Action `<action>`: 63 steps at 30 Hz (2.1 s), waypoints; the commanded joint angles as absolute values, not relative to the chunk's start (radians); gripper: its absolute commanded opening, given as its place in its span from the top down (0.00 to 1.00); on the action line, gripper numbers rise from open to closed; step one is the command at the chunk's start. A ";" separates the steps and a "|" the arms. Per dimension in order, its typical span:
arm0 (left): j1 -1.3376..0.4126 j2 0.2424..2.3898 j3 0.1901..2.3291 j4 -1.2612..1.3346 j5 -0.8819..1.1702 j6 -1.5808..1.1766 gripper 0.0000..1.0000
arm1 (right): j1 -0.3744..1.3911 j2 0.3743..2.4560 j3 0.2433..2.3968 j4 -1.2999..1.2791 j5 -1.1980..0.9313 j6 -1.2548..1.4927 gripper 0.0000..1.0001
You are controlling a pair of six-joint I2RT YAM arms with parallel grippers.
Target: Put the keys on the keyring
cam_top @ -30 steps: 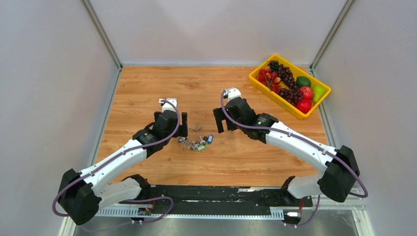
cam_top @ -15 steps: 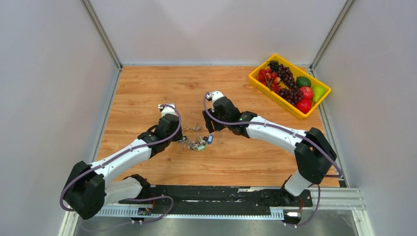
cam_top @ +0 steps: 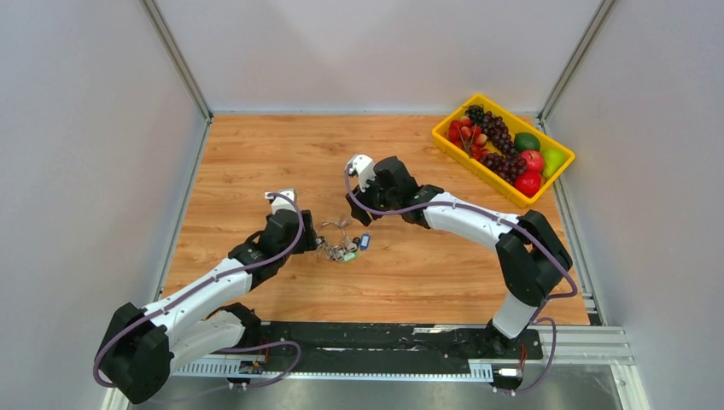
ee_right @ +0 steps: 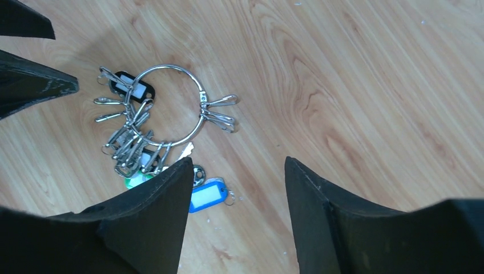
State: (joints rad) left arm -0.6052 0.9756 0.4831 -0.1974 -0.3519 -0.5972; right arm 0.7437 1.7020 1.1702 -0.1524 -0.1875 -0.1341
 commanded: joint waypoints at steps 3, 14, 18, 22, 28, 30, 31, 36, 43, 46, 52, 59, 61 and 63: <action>-0.598 0.932 0.450 -0.110 -0.284 -0.600 0.27 | 0.700 1.758 1.169 -0.117 -0.397 -0.404 0.39; -0.598 0.915 0.414 -0.054 -0.246 -0.573 0.25 | 0.689 1.848 1.155 -0.121 -0.497 -0.646 0.45; -0.599 0.904 0.401 -0.043 -0.241 -0.571 0.25 | 0.689 1.896 1.201 -0.132 -0.543 -0.659 0.47; -0.598 0.894 0.387 -0.029 -0.235 -0.572 0.25 | 0.690 1.932 1.230 -0.136 -0.543 -0.685 0.49; -0.598 0.894 0.373 -0.013 -0.233 -0.570 0.24 | 0.690 1.965 1.247 -0.137 -0.559 -0.720 0.51; -0.599 0.894 0.371 -0.007 -0.234 -0.568 0.24 | 0.692 1.976 1.253 -0.138 -0.567 -0.725 0.52; -0.598 0.895 0.370 -0.007 -0.235 -0.567 0.24 | 0.692 1.981 1.257 -0.139 -0.572 -0.729 0.53; -0.598 0.902 0.364 -0.005 -0.239 -0.561 0.23 | 0.705 2.010 1.275 -0.141 -0.583 -0.738 0.54; -0.598 0.915 0.363 0.023 -0.241 -0.555 0.23 | 0.714 2.046 1.309 -0.145 -0.588 -0.741 0.59; -0.598 0.917 0.364 0.025 -0.240 -0.551 0.23 | 0.715 2.048 1.315 -0.148 -0.594 -0.745 0.63; -0.598 0.923 0.364 0.029 -0.238 -0.550 0.23 | 0.715 2.036 1.312 -0.167 -0.597 -0.753 0.74; -0.598 0.928 0.365 0.031 -0.231 -0.556 0.23 | 0.715 2.022 1.298 -0.185 -0.598 -0.756 0.98; -0.598 0.928 0.365 0.030 -0.227 -0.559 0.23 | 0.715 2.018 1.298 -0.189 -0.597 -0.755 1.00; -0.598 0.927 0.369 0.026 -0.222 -0.562 0.23 | 0.715 2.005 1.293 -0.193 -0.593 -0.755 1.00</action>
